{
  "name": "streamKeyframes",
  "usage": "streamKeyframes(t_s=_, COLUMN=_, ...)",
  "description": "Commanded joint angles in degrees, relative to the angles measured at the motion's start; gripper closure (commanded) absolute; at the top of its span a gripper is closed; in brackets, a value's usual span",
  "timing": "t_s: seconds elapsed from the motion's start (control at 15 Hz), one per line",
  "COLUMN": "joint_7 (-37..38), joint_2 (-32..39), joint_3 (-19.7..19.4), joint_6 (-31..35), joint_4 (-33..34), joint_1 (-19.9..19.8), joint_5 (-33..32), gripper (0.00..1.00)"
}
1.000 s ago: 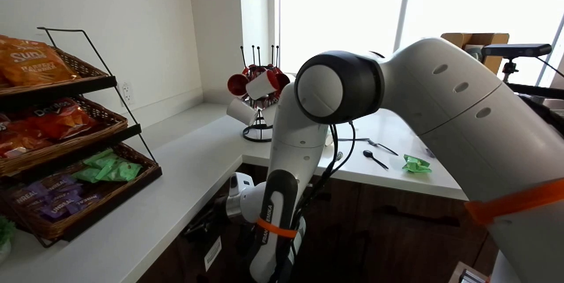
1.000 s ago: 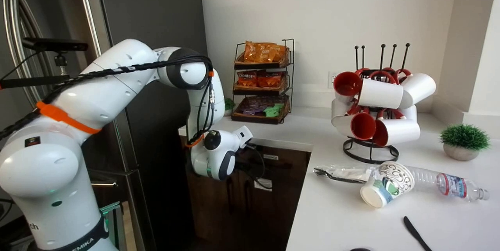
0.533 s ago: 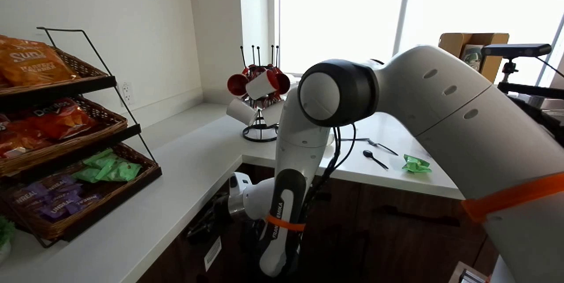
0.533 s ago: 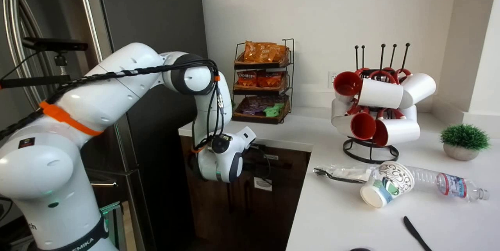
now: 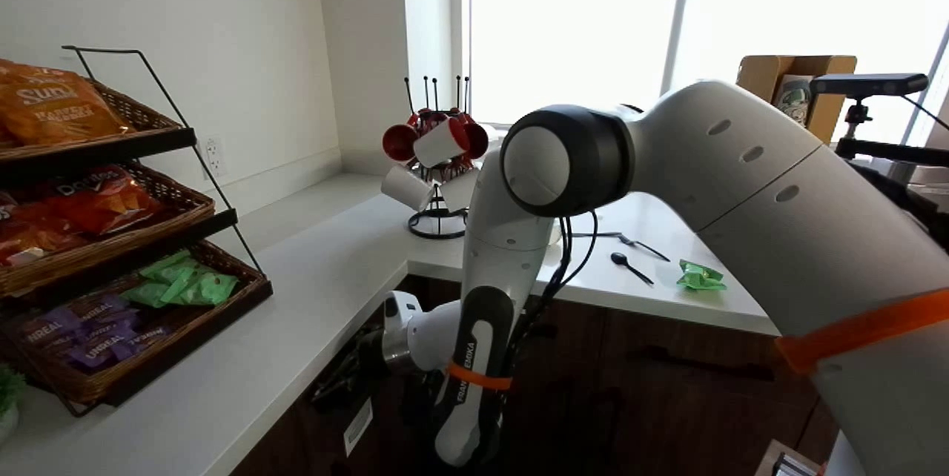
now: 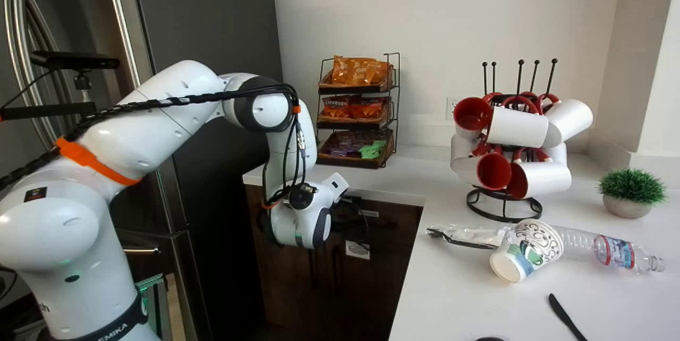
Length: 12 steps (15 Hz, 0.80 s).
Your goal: Close the second drawer from the left.
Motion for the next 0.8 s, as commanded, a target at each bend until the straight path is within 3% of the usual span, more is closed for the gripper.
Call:
streamKeyframes(t_s=0.0, joint_7=-0.25, joint_2=-5.35, joint_3=-0.52, joint_6=-6.79, joint_4=-3.62, joint_1=1.19, joint_5=2.09, gripper=0.0)
streamKeyframes(t_s=0.27, joint_7=1.62, joint_2=-17.71, joint_3=0.29, joint_6=-16.52, joint_4=-13.95, joint_1=0.63, joint_5=7.3, gripper=0.0)
streamKeyframes(t_s=0.6, joint_7=0.82, joint_2=-33.33, joint_3=-0.63, joint_6=-32.92, joint_4=-21.65, joint_1=2.32, joint_5=19.22, gripper=0.0)
streamKeyframes(t_s=0.73, joint_7=1.06, joint_2=-40.23, joint_3=-3.59, joint_6=-40.83, joint_4=-23.51, joint_1=5.92, joint_5=25.03, gripper=0.0)
